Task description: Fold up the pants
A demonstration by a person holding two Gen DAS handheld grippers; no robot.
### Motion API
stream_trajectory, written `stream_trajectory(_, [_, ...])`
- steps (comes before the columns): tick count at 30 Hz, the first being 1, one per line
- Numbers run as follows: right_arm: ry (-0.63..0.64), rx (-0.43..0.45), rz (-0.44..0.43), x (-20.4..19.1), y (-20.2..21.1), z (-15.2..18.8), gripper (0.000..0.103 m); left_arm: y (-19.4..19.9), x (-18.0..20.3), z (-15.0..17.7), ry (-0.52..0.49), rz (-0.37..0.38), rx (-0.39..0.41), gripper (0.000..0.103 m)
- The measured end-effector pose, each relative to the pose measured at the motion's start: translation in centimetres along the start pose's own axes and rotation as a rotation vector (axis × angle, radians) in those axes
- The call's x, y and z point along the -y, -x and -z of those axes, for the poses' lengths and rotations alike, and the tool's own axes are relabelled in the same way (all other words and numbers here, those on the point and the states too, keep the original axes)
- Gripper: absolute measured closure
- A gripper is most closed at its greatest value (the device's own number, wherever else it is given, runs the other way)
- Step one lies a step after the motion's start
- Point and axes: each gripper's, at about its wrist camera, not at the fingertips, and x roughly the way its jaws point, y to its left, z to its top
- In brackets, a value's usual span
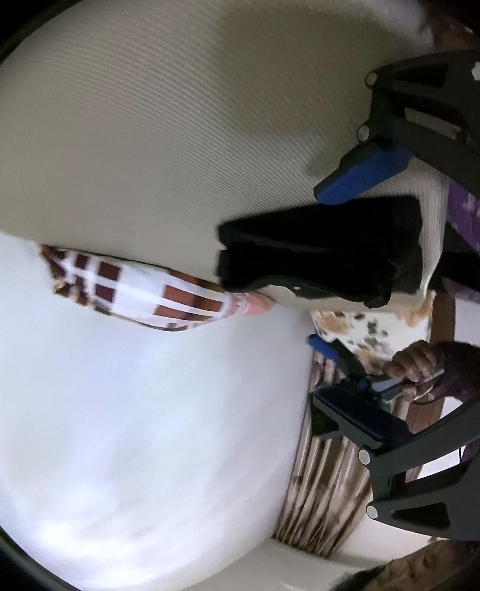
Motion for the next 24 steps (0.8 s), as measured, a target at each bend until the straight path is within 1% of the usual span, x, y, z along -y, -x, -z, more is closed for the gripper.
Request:
stream_trajectory(1, [0.014,0.007,0.004,-0.2,0.6,0.1,0.005,0.4,-0.6,0.7,0.001,-0.025,0.0,0.032])
stream_trajectory(3, [0.074,0.007,0.015,-1.8,1.4,1.1,0.016,1.0,-2.5,2.4,0.038,-0.059,-0.01,0.032])
stream_trajectory(4, [0.094,-0.001,0.024,-2.3,1.1,1.3,0.03,1.2,-3.2,3.2,0.06,-0.071,-0.02,0.032])
stream_trajectory(5, [0.112,-0.022,0.031,-2.8,0.8,1.9,0.04,1.5,-4.2,4.0,0.089,-0.077,-0.032,0.032])
stream_trajectory(6, [0.125,-0.046,0.036,-3.3,0.2,2.5,0.041,1.8,-5.1,5.0,0.122,-0.079,-0.036,0.032])
stream_trajectory(8, [0.144,-0.095,0.04,-4.1,-1.1,3.7,0.041,2.4,-6.7,6.7,0.18,-0.091,-0.027,0.032])
stream_trajectory(10, [0.159,-0.13,0.078,-4.4,-2.4,4.3,0.041,2.9,-7.8,7.8,0.224,-0.096,-0.021,0.032])
stream_trajectory(11, [0.183,-0.144,0.123,-4.6,-3.0,4.6,0.042,3.3,-8.5,8.6,0.255,-0.095,-0.012,0.032])
stream_trajectory(13, [0.238,-0.162,0.211,-4.8,-4.0,5.0,0.042,3.9,-9.3,9.3,0.286,-0.095,0.0,0.032])
stream_trajectory(16, [0.277,-0.169,0.253,-5.2,-5.1,5.2,0.041,4.2,-10.2,10.4,0.328,-0.089,-0.005,0.032])
stream_trajectory(17, [0.315,-0.172,0.29,-5.6,-5.6,5.3,0.042,4.3,-10.4,10.8,0.337,-0.085,-0.008,0.032])
stream_trajectory(18, [0.346,-0.173,0.32,-6.0,-6.1,5.4,0.045,4.2,-10.4,11.0,0.34,-0.081,-0.01,0.032])
stream_trajectory(19, [0.36,-0.174,0.335,-6.1,-6.3,5.5,0.062,4.1,-10.4,11.1,0.341,-0.078,-0.012,0.032])
stream_trajectory(20, [0.368,-0.182,0.375,-6.0,-6.9,5.4,0.089,4.1,-10.2,11.2,0.337,-0.073,-0.018,0.032])
stream_trajectory(21, [0.36,-0.188,0.398,-5.7,-7.3,5.3,0.088,4.1,-10.2,11.3,0.332,-0.072,-0.023,0.032])
stream_trajectory(24, [0.331,-0.175,0.399,-5.4,-7.4,5.2,0.089,4.0,-9.4,11.3,0.304,-0.08,-0.034,0.032])
